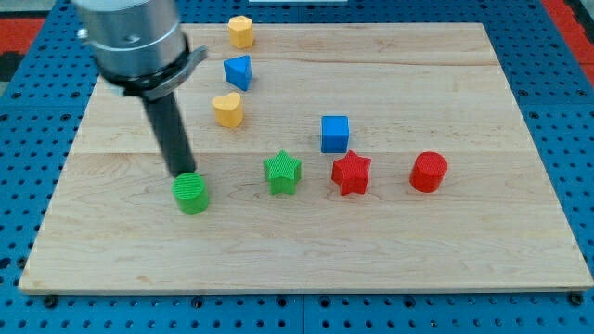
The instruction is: Point your arm at green star
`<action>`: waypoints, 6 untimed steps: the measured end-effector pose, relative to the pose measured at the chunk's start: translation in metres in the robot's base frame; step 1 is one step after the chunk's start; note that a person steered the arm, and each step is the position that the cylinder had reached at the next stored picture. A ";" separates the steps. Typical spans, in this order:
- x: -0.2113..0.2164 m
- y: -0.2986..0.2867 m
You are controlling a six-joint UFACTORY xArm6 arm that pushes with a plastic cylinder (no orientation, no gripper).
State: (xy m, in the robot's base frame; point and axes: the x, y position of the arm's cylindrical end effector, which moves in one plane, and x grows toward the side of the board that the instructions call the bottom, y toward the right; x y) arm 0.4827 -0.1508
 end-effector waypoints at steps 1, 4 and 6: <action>0.020 0.009; 0.004 0.026; -0.054 0.058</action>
